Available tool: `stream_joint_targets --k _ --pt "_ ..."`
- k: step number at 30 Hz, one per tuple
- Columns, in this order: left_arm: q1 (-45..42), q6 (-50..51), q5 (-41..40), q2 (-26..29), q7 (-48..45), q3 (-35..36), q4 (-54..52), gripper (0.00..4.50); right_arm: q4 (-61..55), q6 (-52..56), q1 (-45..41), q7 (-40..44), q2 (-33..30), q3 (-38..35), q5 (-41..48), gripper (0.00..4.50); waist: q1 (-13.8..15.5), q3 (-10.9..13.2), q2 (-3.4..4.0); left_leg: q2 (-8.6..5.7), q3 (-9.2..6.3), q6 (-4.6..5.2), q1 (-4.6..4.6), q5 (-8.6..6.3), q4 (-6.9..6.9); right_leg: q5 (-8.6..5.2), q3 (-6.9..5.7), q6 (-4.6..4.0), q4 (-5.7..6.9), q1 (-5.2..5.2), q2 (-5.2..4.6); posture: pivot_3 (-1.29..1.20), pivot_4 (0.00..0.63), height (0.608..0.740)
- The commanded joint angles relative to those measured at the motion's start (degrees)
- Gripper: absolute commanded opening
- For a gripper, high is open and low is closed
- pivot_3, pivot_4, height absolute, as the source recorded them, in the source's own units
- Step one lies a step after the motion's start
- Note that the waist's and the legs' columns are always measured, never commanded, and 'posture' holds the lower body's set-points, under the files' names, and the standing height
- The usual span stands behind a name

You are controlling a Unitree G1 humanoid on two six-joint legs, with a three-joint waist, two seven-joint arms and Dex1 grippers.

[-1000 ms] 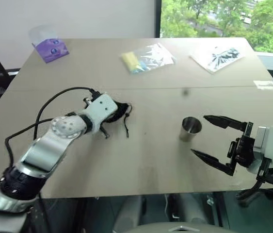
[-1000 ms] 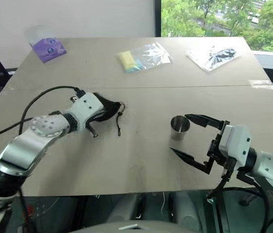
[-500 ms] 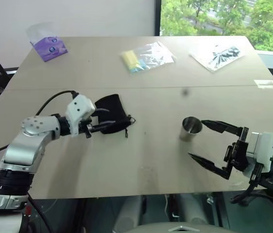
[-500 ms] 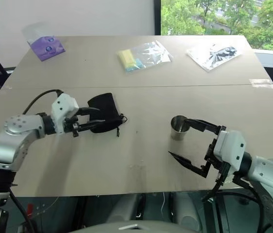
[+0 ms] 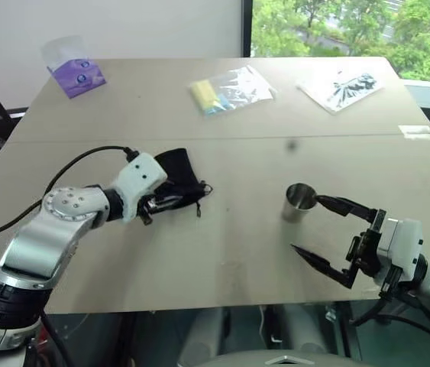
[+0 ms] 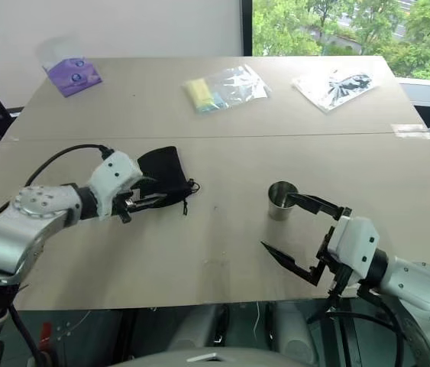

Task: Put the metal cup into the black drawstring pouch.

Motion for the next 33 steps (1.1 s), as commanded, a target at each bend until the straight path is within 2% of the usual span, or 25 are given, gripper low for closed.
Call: stream_joint_targets --k 1,6,14,15,17,20,27,30,33 --pt "0.0 0.3 8.6 1.5 4.4 -4.0 -5.7 2.23 -2.6 -1.0 -0.1 -0.4 -0.1 -0.5 0.6 4.50 0.0 0.0 0.00 0.00 0.01 0.00 0.01 0.00 0.00 0.00 0.01 0.00 0.00 0.00 0.00 0.00 0.150 0.740" --pt "0.5 1.6 17.3 0.5 8.0 -10.2 -8.0 2.23 -2.8 -0.2 0.0 0.1 -1.1 -1.6 1.8 4.50 0.0 0.0 0.00 0.00 0.02 0.00 0.01 0.00 0.00 0.00 0.01 0.00 0.02 0.00 0.01 0.00 0.150 0.740" --pt "-1.1 2.6 25.8 -6.1 12.0 -15.5 -4.7 2.23 -3.1 1.2 -0.5 0.3 -3.6 -3.9 4.7 4.50 0.1 0.0 -0.03 -0.01 0.06 0.01 0.02 0.00 0.04 0.00 0.02 0.00 0.09 0.01 0.01 0.00 0.150 0.740" --pt "-1.3 2.6 26.1 -6.9 11.7 -15.5 -4.2 1.85 -3.1 1.3 -0.5 0.2 -3.9 -4.0 4.9 4.50 0.1 0.0 -0.03 -0.01 0.06 0.01 0.03 0.00 0.05 0.00 0.02 0.00 0.13 0.00 0.02 0.00 0.150 0.740" --pt "-2.3 2.0 26.8 -8.5 11.4 -15.8 -2.8 1.37 -3.1 2.1 -0.7 -0.5 -4.4 -4.3 4.7 4.50 0.1 0.0 -0.03 -0.01 0.07 0.01 0.06 0.00 0.06 0.00 0.04 0.00 0.18 0.00 0.02 0.00 0.150 0.740" --pt "-3.8 3.5 26.1 -10.9 10.3 -15.0 -2.0 0.06 -3.6 5.3 -2.0 -2.8 -5.7 -4.5 3.9 4.50 0.1 0.0 -0.04 -0.02 0.10 0.02 0.05 -0.01 0.14 0.00 0.05 0.00 0.27 0.00 0.01 0.00 0.150 0.740" --pt "-7.4 5.8 25.0 -15.4 9.4 -12.3 0.4 0.06 -6.6 24.9 -11.2 -7.2 -19.3 0.2 -1.1 4.50 0.1 0.0 -0.04 -0.03 0.12 0.02 0.06 -0.01 0.52 -0.01 0.06 0.00 0.66 0.00 0.02 0.00 0.150 0.740" --pt "-8.1 5.4 25.7 -16.1 9.7 -12.5 1.1 0.06 -6.2 30.1 -16.5 -7.4 -20.9 2.7 1.1 4.50 0.0 0.0 -0.06 -0.02 0.07 0.02 0.05 -0.01 0.60 -0.01 0.03 -0.01 0.69 0.00 0.03 0.00 0.150 0.740" --pt "-7.9 3.7 27.1 -16.3 10.4 -13.2 0.8 0.06 -3.5 31.2 -21.2 -7.2 -20.7 7.0 -1.4 4.50 0.0 0.0 -0.06 -0.03 0.09 0.02 0.02 -0.01 0.66 -0.01 0.05 0.00 0.69 0.00 0.02 0.00 0.150 0.740"
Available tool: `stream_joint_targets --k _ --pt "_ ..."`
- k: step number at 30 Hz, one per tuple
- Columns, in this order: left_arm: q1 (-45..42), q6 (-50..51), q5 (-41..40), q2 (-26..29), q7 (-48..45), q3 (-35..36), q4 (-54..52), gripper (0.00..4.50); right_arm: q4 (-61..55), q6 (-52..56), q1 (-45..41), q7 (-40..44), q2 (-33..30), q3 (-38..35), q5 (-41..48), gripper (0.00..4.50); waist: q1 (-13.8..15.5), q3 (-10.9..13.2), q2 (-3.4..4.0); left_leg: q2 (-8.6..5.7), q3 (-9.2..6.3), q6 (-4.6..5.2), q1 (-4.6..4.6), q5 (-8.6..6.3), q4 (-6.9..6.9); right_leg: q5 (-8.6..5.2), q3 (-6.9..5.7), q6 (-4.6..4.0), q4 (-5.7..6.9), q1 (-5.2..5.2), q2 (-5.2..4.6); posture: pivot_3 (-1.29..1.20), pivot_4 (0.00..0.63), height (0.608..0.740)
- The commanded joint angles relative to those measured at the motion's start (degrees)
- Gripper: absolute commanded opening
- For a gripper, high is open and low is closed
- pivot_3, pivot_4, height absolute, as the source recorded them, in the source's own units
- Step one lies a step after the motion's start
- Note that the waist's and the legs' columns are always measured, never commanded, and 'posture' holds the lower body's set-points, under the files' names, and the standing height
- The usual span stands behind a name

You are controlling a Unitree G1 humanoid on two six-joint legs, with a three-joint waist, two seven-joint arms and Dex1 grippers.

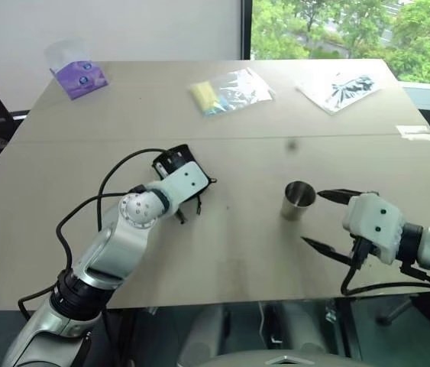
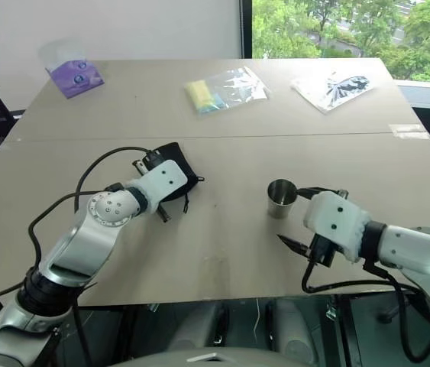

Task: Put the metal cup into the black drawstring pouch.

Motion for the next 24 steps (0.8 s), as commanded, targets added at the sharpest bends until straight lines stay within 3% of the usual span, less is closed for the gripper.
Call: stream_joint_targets --k 1,9,12,17,20,24 --pt "-0.1 -1.5 2.1 -0.2 1.3 0.7 -1.5 0.06 2.1 0.3 -3.7 0.1 -0.1 3.9 -2.9 4.50 0.0 0.0 0.00 0.00 0.00 0.00 -0.02 0.00 0.01 0.00 0.00 0.00 0.00 0.00 0.00 0.00 0.150 0.740" --pt "0.6 0.4 4.3 -2.5 2.7 0.6 -3.0 0.06 11.8 -1.1 -12.8 4.2 2.4 16.0 -9.6 4.50 0.0 0.0 -0.02 -0.02 -0.02 0.00 -0.06 0.00 0.07 0.00 -0.02 0.01 0.00 -0.02 -0.02 0.00 0.150 0.740" --pt "0.7 1.9 4.9 -3.5 3.5 0.9 -3.5 0.00 16.2 -2.8 -15.9 6.7 2.6 20.6 -13.5 3.65 0.0 0.0 -0.02 -0.02 -0.02 0.00 -0.06 0.00 0.08 0.01 -0.02 0.01 0.00 -0.02 -0.03 0.00 0.150 0.740" --pt "0.0 1.7 6.5 -3.0 3.3 0.2 -3.0 0.00 19.1 -2.8 -20.3 9.0 3.7 21.1 -15.1 1.15 0.0 0.0 -0.01 -0.02 -0.03 0.00 -0.06 0.00 0.10 0.01 -0.02 0.00 0.02 -0.04 -0.02 0.00 0.150 0.740" --pt "-1.4 3.7 6.3 -3.1 2.0 -0.1 -2.5 0.00 19.1 -3.3 -20.6 10.2 3.8 20.5 -15.3 0.07 0.1 0.0 -0.02 -0.01 -0.05 0.00 -0.08 0.00 0.10 0.01 -0.04 0.00 0.01 -0.05 -0.03 0.00 0.150 0.740" --pt "-5.1 9.9 4.3 -5.0 0.3 1.2 -1.2 0.00 18.1 -1.3 -20.5 10.9 4.6 18.5 -13.7 0.07 0.2 0.0 -0.02 -0.03 -0.12 0.00 -0.14 0.00 0.15 0.01 -0.11 0.00 0.01 -0.05 -0.04 0.00 0.150 0.740"
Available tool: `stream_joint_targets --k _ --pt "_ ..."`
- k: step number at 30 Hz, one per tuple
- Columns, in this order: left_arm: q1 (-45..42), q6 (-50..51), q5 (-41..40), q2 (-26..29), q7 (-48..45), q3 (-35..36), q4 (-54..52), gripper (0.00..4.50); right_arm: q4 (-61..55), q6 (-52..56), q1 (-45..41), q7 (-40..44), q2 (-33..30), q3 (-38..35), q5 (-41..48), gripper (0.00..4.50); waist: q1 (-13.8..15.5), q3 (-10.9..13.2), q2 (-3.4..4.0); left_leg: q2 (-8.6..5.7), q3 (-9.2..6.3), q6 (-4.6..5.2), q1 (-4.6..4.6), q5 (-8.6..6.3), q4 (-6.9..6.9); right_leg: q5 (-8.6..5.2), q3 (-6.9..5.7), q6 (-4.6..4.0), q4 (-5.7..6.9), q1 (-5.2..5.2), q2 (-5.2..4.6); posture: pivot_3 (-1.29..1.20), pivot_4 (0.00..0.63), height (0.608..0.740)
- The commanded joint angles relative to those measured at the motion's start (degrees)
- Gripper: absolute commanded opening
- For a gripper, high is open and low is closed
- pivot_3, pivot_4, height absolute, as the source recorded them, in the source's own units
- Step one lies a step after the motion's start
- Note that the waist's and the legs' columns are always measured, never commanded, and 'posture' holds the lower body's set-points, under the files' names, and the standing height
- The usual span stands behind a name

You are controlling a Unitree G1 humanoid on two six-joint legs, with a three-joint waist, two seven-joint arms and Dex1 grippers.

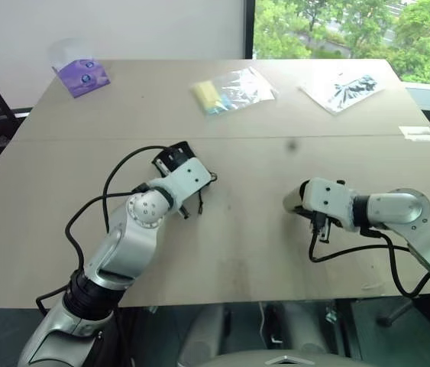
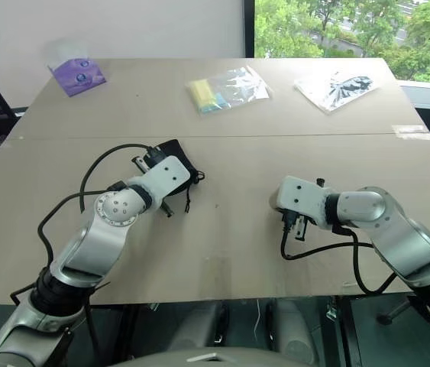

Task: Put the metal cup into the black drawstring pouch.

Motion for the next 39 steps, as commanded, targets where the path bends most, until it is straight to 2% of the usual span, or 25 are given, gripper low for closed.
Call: stream_joint_targets --k 1,4,8,11,16,20,28,34,39 --pt "-3.8 5.8 -1.7 -1.9 -1.0 2.4 0.3 0.00 -2.1 1.4 -0.4 -0.1 1.1 -4.3 1.8 0.07 -0.1 0.0 0.00 0.00 0.01 0.00 0.01 0.00 0.00 0.00 0.01 0.00 0.00 0.00 0.00 0.00 0.150 0.740" --pt "-7.7 12.2 -4.9 -4.2 -2.7 4.0 2.1 0.00 -2.1 3.5 0.0 -2.3 4.7 -8.0 4.9 0.07 -0.2 0.0 0.00 -0.01 0.01 0.00 0.00 0.00 0.00 0.00 0.01 0.00 0.01 0.00 0.00 0.00 0.150 0.740" --pt "-15.5 22.4 -10.7 -8.3 -5.1 6.0 7.3 0.00 -1.2 3.8 2.0 -7.3 16.2 -13.8 11.4 0.07 -0.2 0.0 -0.01 0.00 -0.04 -0.01 0.01 0.01 0.01 0.00 -0.03 0.00 0.09 -0.01 0.04 0.00 0.150 0.740" --pt "-19.8 25.4 -14.6 -10.3 -6.0 6.7 11.7 0.00 0.3 3.6 2.9 -9.8 23.5 -16.3 14.8 0.07 -0.3 0.0 0.01 -0.01 -0.04 -0.02 0.00 0.01 0.02 0.00 -0.02 0.00 0.09 -0.03 0.04 0.00 0.150 0.740" --pt "-24.3 26.0 -22.3 -12.7 -9.9 9.5 21.8 0.00 4.6 -0.6 4.0 -13.9 32.8 -16.2 15.3 0.07 -0.5 0.0 0.00 -0.04 -0.01 -0.02 0.01 0.02 0.02 0.00 0.02 0.00 0.09 -0.06 0.01 0.00 0.150 0.740" --pt "-27.2 29.0 -28.5 -13.6 -12.3 14.3 28.7 0.00 6.1 -3.9 4.3 -15.6 37.1 -15.4 14.9 0.07 -1.4 0.0 0.02 -0.02 -0.03 -0.06 0.01 0.04 -0.01 0.00 0.02 -0.01 0.11 -0.10 0.03 0.00 0.150 0.740" --pt "-31.9 34.1 -35.6 -14.5 -12.7 18.3 38.5 0.00 9.0 -7.0 6.5 -15.2 43.7 -13.4 17.4 0.07 -1.8 0.0 0.03 -0.03 -0.03 -0.07 0.04 0.04 -0.03 0.00 0.03 -0.01 0.12 -0.09 0.03 0.00 0.150 0.740" --pt "-34.6 33.9 -37.5 -15.1 -12.2 17.4 43.2 0.00 15.1 -10.5 6.2 -13.9 48.2 -14.1 19.3 0.07 -1.8 0.0 0.03 -0.04 -0.02 -0.08 0.05 0.04 -0.03 0.01 0.06 -0.01 0.13 -0.10 0.03 0.00 0.150 0.740" --pt "-35.9 33.2 -38.4 -16.1 -11.0 17.0 44.3 0.00 24.9 -15.6 6.8 -11.7 50.3 -12.9 17.1 0.07 -1.9 0.0 0.04 -0.05 -0.01 -0.09 0.07 0.05 -0.05 0.01 0.09 -0.01 0.14 -0.11 0.02 0.00 0.150 0.740"
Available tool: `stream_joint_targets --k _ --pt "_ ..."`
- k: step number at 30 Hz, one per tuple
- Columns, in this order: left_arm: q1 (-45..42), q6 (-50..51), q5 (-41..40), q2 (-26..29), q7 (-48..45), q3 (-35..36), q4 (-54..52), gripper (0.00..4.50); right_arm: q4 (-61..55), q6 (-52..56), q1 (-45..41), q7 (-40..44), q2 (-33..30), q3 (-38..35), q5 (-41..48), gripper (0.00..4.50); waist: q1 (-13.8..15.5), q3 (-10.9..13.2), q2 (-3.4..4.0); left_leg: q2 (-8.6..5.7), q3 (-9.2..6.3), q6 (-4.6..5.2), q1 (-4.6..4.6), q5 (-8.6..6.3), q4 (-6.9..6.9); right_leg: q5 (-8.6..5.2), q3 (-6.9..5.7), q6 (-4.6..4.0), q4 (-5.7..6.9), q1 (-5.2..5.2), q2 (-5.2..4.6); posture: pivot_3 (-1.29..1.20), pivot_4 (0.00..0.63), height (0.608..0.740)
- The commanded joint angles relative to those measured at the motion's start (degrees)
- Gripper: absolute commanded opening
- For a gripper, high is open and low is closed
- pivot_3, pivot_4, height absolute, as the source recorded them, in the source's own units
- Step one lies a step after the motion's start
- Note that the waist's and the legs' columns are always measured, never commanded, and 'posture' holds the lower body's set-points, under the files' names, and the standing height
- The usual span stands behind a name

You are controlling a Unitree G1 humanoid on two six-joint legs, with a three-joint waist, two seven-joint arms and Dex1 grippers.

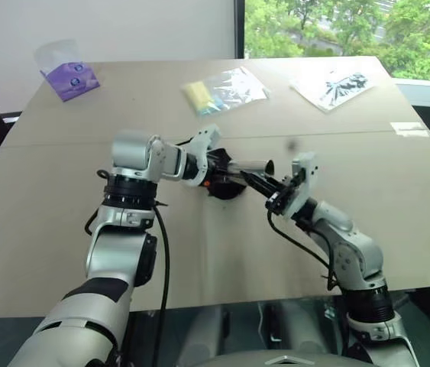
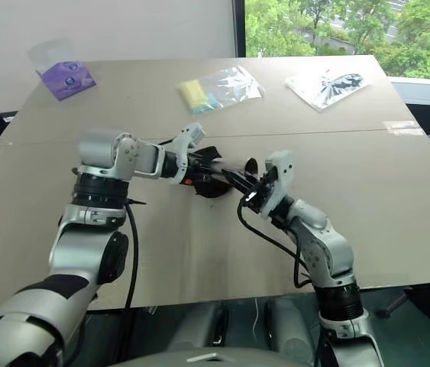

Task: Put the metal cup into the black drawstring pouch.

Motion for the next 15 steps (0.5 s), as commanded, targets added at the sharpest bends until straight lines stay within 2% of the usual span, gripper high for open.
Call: stream_joint_targets --k 1,7,12,15 --pt "-2.1 -0.4 -1.8 -0.9 0.5 0.3 -0.9 0.00 6.0 -5.1 0.4 2.0 1.0 1.7 -2.4 0.07 0.0 0.0 0.00 0.00 0.00 0.00 0.00 0.00 0.00 0.00 0.00 0.00 0.00 0.00 0.00 0.00 0.150 0.740" --pt "-1.0 -0.8 -1.9 -0.4 2.8 -1.1 -5.3 0.00 14.0 -13.3 2.7 1.8 0.3 6.8 -11.6 0.07 -0.1 0.0 0.02 0.00 0.02 -0.02 0.02 0.01 -0.04 0.00 0.03 0.00 0.02 -0.04 0.00 0.00 0.150 0.740" --pt "1.5 -2.8 -2.1 0.2 4.4 -3.6 -14.4 0.00 23.4 -22.4 -1.2 -2.7 -1.9 12.1 -25.0 0.07 0.0 0.0 0.02 0.00 0.00 -0.10 0.09 0.05 -0.02 0.01 0.04 0.00 0.06 0.02 0.00 0.00 0.150 0.740" --pt "1.1 -2.8 -2.5 0.5 5.1 -4.1 -18.9 0.00 27.0 -25.4 -3.3 -2.3 -1.6 13.5 -27.0 0.07 0.0 -0.1 -0.02 -0.03 0.02 -0.18 0.19 0.10 0.01 0.01 0.08 0.00 0.16 0.08 -0.01 0.00 0.150 0.740"
